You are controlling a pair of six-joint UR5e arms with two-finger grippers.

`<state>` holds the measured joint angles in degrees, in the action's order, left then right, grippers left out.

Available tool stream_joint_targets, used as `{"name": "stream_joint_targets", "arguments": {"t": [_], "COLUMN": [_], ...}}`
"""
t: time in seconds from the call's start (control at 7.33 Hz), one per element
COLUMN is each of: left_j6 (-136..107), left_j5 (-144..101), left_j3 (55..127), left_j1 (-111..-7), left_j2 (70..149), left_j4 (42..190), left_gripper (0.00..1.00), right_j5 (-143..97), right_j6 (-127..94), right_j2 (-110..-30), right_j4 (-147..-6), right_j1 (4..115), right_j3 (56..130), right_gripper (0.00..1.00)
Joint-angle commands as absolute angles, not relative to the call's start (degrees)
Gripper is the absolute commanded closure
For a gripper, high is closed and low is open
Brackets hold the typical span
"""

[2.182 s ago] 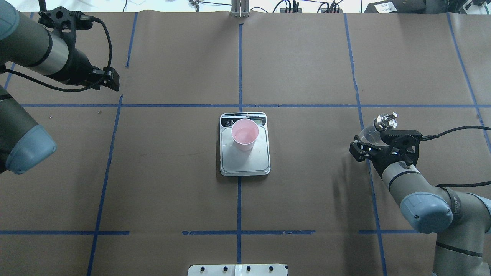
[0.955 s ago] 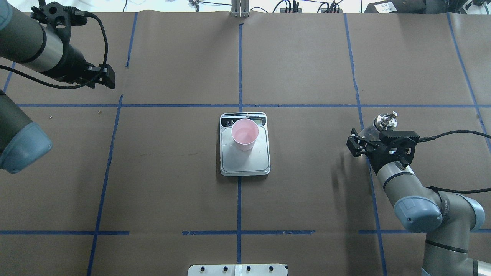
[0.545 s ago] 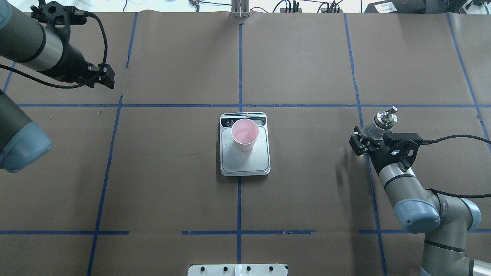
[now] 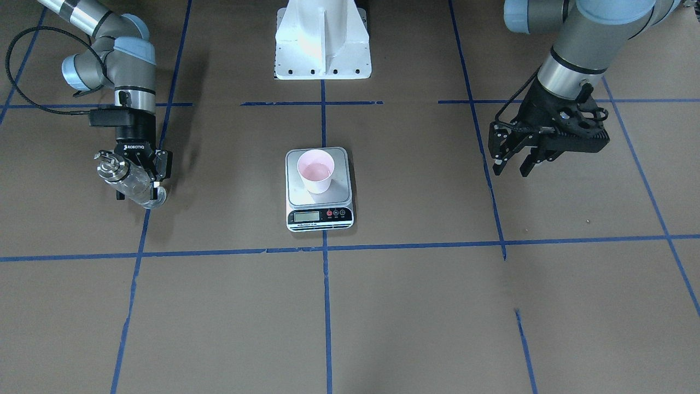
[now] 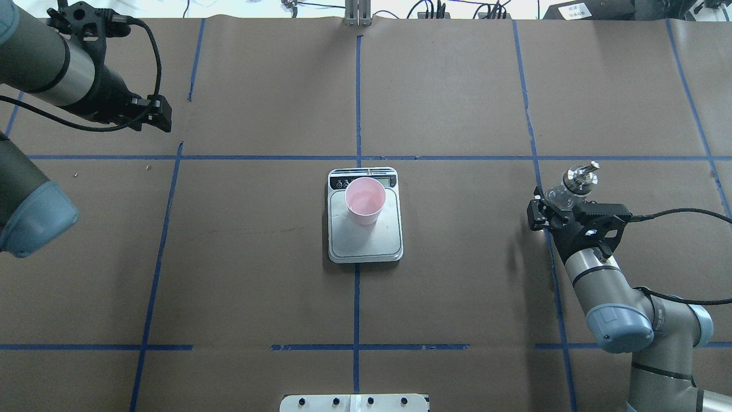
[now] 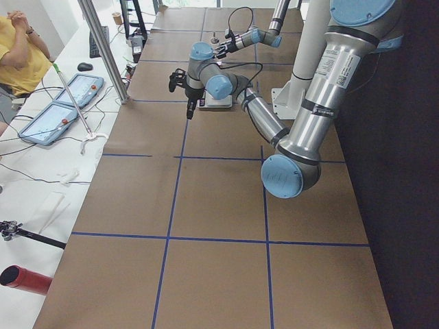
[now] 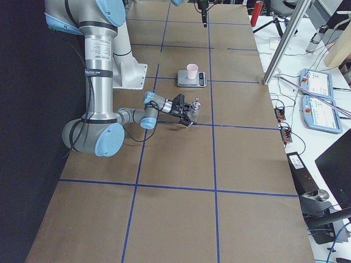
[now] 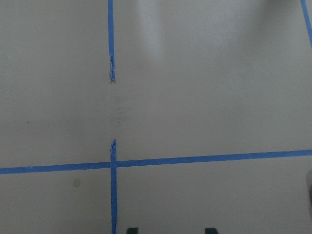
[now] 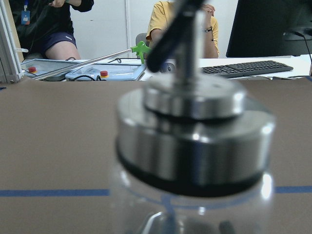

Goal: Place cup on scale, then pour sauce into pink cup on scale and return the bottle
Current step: 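Grasp the glass dispenser's neck with the right gripper, then lift the dispenser with the right gripper and carry it beside the cup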

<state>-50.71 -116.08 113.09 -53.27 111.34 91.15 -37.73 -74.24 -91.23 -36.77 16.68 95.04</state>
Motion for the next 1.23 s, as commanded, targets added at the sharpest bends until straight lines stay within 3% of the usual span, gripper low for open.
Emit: {"name": "stream_joint_targets", "arguments": {"t": [0.0, 0.27, 0.55, 0.68, 0.95, 1.09], "left_j6": [-50.71, -50.71, -46.61, -46.58, -46.49, -46.49], "left_j5": [-116.1, -116.1, -116.1, -116.02, -116.02, -116.02], "left_j3": [113.12, 113.03, 113.03, 112.85, 112.76, 112.76], "left_j1": [-53.26, -53.26, -53.44, -53.44, -53.44, -53.52], "left_j2": [111.45, 111.36, 110.57, 110.65, 110.65, 110.65], "left_j4": [90.97, 90.97, 91.06, 91.05, 91.05, 90.97], "left_gripper": [0.45, 0.45, 0.42, 0.42, 0.42, 0.42], "right_j5": [-34.99, -33.58, -33.66, -34.01, -33.66, -33.58], "right_j6": [-74.09, -71.56, -64.7, -64.69, -63.56, -62.85], "right_j2": [-90.36, -90.27, -87.65, -82.75, -80.96, -75.38], "right_j4": [-36.83, -39.79, -54.42, -60.58, -67.63, -75.51], "right_j1": [16.17, 16.17, 16.26, 16.35, 15.74, 15.82], "right_j3": [97.71, 102.89, 108.09, 108.54, 107.93, 107.67], "right_gripper": [1.0, 1.0, 1.0, 1.0, 1.0, 1.0]}}
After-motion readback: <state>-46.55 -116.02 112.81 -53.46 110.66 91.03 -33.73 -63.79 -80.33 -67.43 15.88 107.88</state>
